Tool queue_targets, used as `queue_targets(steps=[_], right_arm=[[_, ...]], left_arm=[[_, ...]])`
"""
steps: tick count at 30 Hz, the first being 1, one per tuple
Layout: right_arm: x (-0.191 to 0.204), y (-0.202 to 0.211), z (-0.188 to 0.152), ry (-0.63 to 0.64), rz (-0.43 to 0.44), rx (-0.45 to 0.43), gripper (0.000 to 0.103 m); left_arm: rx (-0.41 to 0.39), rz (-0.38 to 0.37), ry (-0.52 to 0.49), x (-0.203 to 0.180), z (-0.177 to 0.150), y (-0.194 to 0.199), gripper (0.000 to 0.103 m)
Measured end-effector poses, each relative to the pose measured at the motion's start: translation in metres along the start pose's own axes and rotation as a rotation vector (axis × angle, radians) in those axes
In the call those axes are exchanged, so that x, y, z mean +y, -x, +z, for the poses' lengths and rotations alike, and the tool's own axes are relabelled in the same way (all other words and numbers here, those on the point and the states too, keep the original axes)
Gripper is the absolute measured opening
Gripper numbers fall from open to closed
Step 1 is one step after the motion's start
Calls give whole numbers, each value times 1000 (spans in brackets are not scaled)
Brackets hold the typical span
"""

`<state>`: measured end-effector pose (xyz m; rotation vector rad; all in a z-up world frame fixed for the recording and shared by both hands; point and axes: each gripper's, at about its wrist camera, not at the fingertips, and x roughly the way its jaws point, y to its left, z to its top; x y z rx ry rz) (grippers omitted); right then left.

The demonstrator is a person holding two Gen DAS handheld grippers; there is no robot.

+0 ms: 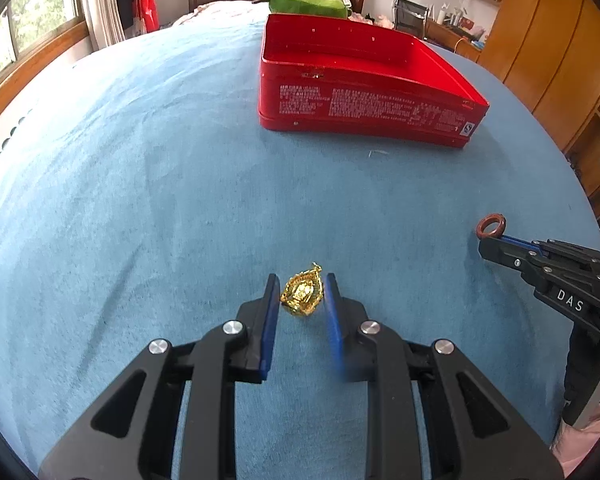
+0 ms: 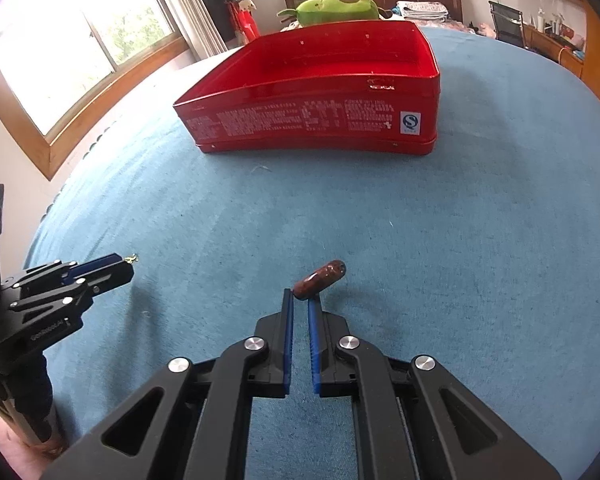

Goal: Organize jewelry
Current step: 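Grasp the gold pendant with the left tool while the right tool holds the brown ring, then carry the gold pendant and brown ring into the red box and open both tools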

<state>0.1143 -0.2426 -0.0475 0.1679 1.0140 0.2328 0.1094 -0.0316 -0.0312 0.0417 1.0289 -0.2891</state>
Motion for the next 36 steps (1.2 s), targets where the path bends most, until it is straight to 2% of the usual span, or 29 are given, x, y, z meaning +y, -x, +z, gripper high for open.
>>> queue_targets(steps=[5,13,19,22,29,36], right_arm=[[-2,-5,-2,0,1,12,7],[-4,2,2,0,23,7,7],[-1,19,16,25,20,-27,7],[3,31,27,44,20,-50,7],[4,49,58,66,0,-94,7],[-1,44,110,49,2,-133,7]], left_arm=[[-15,12,-9,-3,5,0,21],[30,5,8,2,9,-12,21],[-37,16,-14,-1,32,12,21],[-67,22,-28,-5,46,24,21],[-114,-28,-23,-15,83,42,21],[-145,-63,-4,-25,128,31,21]])
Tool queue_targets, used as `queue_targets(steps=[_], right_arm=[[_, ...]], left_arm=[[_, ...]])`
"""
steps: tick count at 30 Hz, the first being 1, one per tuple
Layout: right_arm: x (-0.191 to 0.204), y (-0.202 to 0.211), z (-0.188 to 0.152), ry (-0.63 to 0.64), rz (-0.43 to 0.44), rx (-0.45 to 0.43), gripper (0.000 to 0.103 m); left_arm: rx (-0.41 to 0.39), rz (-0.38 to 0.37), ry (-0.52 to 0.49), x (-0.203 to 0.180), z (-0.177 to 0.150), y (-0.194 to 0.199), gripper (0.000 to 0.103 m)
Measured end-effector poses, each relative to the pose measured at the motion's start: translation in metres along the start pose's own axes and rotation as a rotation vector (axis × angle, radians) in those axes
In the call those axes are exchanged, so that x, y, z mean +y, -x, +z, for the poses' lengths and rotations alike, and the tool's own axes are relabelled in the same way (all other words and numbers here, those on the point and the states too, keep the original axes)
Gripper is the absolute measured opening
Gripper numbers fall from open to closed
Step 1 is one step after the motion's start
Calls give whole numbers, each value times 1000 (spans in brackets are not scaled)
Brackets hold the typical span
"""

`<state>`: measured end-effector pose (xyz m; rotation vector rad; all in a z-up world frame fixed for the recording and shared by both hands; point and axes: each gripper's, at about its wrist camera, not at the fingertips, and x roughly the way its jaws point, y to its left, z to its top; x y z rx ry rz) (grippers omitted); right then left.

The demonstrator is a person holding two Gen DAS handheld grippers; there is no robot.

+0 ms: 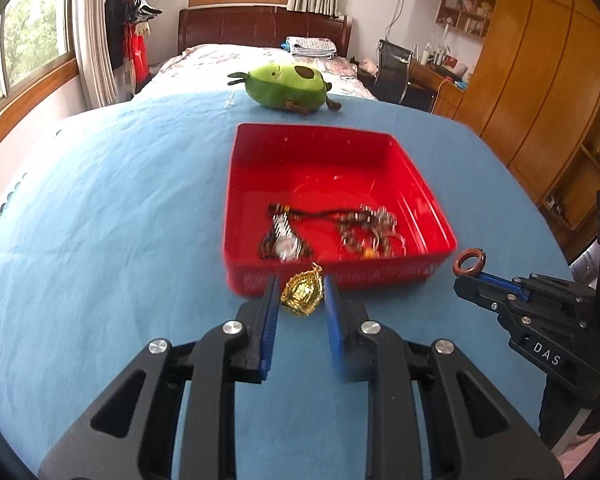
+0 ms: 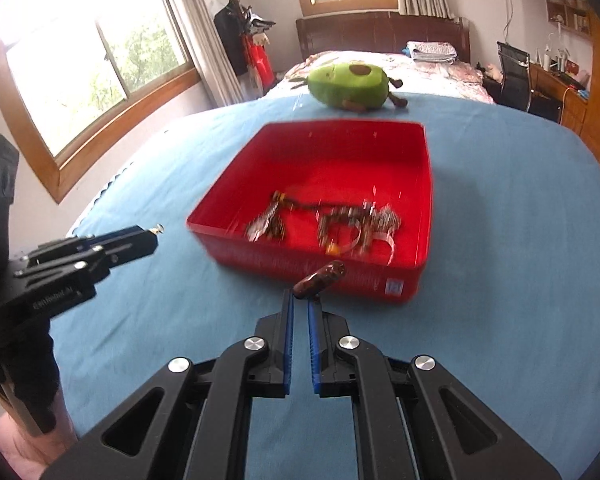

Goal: Organize jewelry
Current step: 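Carry the gold pendant and brown ring into the red box and open both tools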

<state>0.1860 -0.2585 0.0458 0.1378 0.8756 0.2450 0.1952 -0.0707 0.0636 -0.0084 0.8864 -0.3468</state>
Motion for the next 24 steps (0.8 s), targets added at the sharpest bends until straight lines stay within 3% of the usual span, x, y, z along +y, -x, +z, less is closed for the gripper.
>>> queue_targets(steps=[8,19,20,22,24], right_arm=[[-16,-46,43,-40,15,10,7],[-47,-114,68,-85,-14,84,8],[-49,-117,71,-87,-18,79,10],[-53,-120,75,-96,-32,69,14],[-57,-122,76,-108,-35,74,15]], left_arm=[[22,-28,25,1,44,-54,21],[101,-8,28,5,73,-129,22],[105,-5,29,5,76,-134,25],[105,13,27,5,80,-143,50],[93,29,21,6,82,-144,51]])
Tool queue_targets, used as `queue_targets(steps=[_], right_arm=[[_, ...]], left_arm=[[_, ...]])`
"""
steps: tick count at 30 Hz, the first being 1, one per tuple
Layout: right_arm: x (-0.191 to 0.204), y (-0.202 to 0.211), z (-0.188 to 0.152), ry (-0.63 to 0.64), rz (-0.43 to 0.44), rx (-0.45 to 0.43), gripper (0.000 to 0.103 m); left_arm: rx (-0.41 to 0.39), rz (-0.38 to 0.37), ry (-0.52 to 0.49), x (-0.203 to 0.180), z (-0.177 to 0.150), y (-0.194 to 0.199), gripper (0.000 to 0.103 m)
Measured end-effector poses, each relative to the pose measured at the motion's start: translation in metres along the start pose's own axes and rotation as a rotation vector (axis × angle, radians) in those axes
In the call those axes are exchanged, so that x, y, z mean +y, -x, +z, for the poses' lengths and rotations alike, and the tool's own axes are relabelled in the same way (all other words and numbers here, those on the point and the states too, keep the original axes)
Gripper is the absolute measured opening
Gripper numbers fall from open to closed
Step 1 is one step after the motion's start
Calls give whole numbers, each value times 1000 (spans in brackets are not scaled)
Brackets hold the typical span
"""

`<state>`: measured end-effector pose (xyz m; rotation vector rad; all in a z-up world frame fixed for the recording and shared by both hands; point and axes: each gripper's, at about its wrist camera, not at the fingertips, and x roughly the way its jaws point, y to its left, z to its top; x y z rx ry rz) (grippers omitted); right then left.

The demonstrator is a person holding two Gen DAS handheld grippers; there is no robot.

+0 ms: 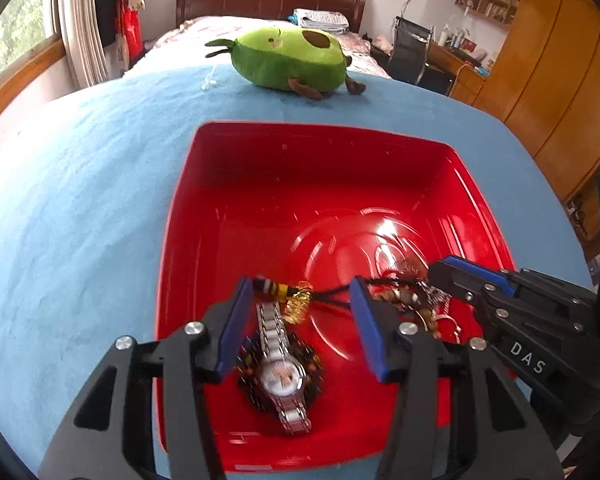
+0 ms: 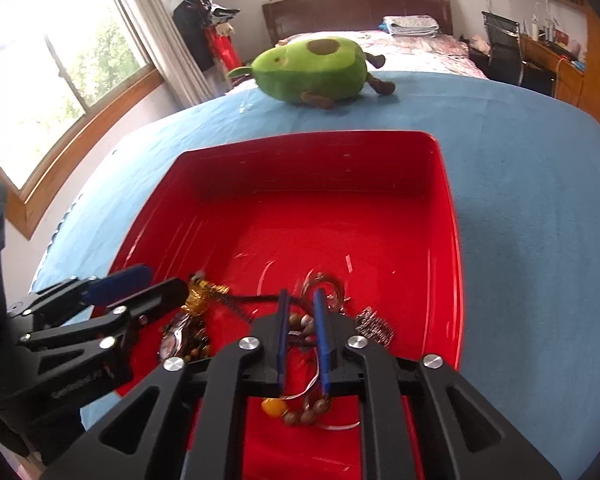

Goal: Organize jewelry

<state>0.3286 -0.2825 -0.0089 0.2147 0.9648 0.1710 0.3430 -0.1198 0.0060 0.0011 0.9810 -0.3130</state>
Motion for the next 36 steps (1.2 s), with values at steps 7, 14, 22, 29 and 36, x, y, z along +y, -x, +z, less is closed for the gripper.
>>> queue_targets(steps=[7,14,22,29,36], right_arm=[[2,22,-8,-1,-7,-31,17],[9,56,-26,11,-23,-85,28],[19,83,-54,30,-39,-107,54],[21,95,-71,27,-43,-109,68],[25,101,-84,23,-41,-112,76]], left_arm=[[-42,-10,9,6,-5,22,60],[-99,25,2,8,-26,62,80],[-131,48,-14,11,-62,99,92],[-160,77,-21,15,-87,120,97],[-145,79,-14,21,-104,124,98]])
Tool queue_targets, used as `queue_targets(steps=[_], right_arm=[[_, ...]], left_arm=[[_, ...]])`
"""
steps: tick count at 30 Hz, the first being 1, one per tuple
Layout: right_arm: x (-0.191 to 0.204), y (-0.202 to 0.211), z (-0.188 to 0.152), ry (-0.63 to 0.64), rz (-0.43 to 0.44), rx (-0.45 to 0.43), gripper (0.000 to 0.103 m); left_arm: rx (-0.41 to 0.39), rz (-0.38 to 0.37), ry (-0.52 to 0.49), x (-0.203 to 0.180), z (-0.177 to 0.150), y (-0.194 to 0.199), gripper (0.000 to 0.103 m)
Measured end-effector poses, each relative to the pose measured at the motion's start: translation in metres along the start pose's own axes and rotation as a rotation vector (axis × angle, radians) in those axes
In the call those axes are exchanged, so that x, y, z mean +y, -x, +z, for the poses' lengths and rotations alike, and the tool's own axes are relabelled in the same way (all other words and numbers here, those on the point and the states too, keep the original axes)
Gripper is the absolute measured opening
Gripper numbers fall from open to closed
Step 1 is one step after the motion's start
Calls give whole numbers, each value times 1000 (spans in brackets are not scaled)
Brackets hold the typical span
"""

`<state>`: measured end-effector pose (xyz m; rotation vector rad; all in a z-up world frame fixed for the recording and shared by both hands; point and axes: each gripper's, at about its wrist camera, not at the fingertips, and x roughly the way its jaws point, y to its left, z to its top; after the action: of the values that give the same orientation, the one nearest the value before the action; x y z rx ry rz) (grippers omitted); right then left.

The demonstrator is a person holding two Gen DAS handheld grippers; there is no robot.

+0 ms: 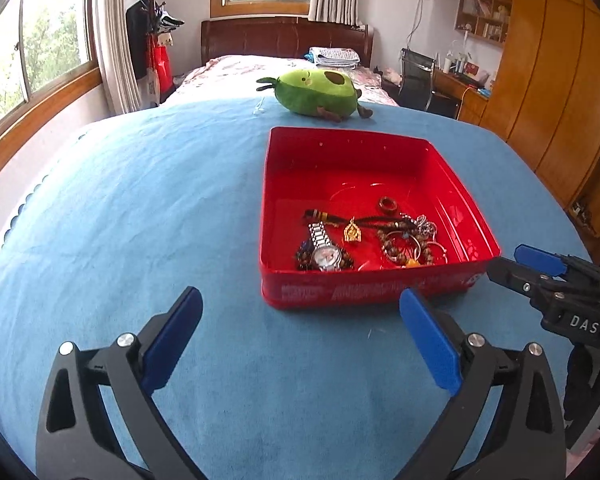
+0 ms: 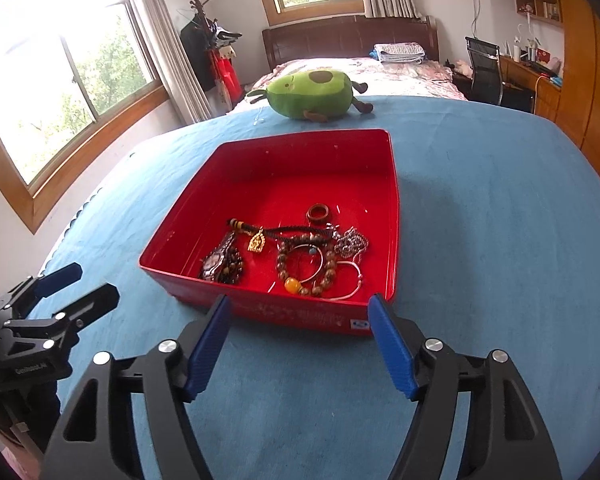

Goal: Organize jewelry

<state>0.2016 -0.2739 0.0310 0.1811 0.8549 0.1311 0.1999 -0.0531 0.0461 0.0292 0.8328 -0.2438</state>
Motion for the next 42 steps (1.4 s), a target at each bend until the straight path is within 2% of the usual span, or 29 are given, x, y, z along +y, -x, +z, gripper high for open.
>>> queue_targets(steps=[1,4,6,10,22,42], right_arm=[[0,2,-1,-3,-1,-7,83],[1,8,-5,0,-22,-40,95],[1,11,-8,7,-43,-58,99],[2,8,-11,8,-66,-38,99],[4,6,-11,-13,-45,-15,99],[-2,-4,-14,-5,-67,6,99]], left_arm=[[-4,3,1,0,-2,1,98],[-27,12,2,-1,-3,4,99],[-31,11,1,-2,-5,6,100],[-30,16,-3,-3,-6,8,100],[-56,36,-5,1,-8,14,100],[-21,51,8,9,-9,-3,100]])
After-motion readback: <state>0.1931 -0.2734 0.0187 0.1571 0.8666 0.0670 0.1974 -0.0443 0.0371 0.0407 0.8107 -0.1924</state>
